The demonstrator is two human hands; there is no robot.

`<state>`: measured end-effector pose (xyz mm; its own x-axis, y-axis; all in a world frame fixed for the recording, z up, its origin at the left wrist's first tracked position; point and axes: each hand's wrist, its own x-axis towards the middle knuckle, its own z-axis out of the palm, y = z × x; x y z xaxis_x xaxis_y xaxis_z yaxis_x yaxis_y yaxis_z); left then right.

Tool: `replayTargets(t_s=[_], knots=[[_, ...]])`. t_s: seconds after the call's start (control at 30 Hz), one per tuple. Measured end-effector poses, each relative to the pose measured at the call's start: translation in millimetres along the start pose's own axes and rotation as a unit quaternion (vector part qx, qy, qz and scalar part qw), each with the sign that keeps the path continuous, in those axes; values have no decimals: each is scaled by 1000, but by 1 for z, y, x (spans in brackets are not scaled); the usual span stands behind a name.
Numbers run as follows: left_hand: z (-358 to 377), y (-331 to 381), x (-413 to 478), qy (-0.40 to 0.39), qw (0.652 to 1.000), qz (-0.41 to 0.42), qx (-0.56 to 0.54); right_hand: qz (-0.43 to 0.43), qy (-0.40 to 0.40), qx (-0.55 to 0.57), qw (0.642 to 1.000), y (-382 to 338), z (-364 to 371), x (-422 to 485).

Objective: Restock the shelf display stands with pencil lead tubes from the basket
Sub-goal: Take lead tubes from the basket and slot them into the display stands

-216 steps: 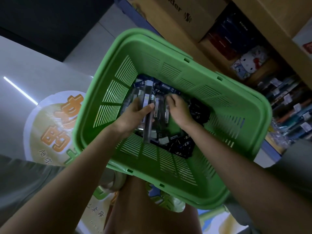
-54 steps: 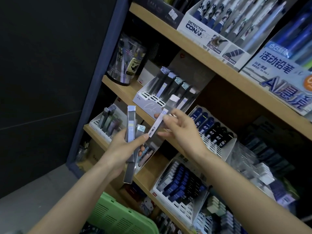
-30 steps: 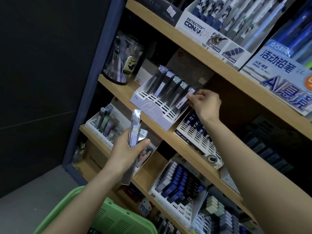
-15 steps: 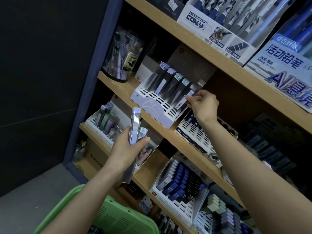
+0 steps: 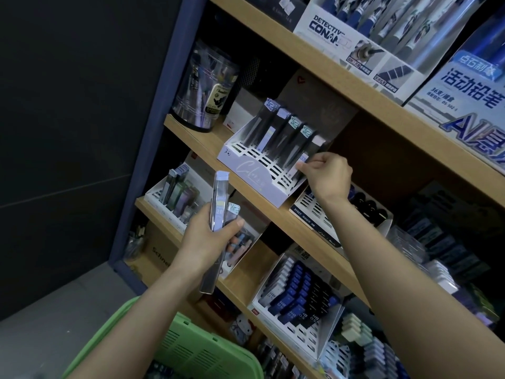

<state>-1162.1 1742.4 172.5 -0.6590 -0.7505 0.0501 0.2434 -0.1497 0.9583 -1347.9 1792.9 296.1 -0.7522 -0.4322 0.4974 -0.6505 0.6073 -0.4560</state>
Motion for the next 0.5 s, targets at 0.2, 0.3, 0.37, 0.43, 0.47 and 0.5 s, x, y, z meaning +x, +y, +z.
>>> replayTargets(t_s=[0.2,0.3,0.37,0.43,0.47,0.5], knots=[[0,6,-3,4,999,-15,-33,-23,41,74,996,-4,0,-18],[1,8,-6,3,999,-22,-41,-46,59,82,994,-6,-1,-34],[1,10,-8,3,998,-32,-53,-80,41,80,993,-9,-3,-48],[1,12,-9,2,997,-48,-61,-107,-43,90,989,-15,-5,-66],[1,12,-11,1,996,-55,-67,-106,-111,99,983,-18,-4,-76],[0,12,-12,2,995,-59,-78,-92,-186,108,972,-21,-3,-88]])
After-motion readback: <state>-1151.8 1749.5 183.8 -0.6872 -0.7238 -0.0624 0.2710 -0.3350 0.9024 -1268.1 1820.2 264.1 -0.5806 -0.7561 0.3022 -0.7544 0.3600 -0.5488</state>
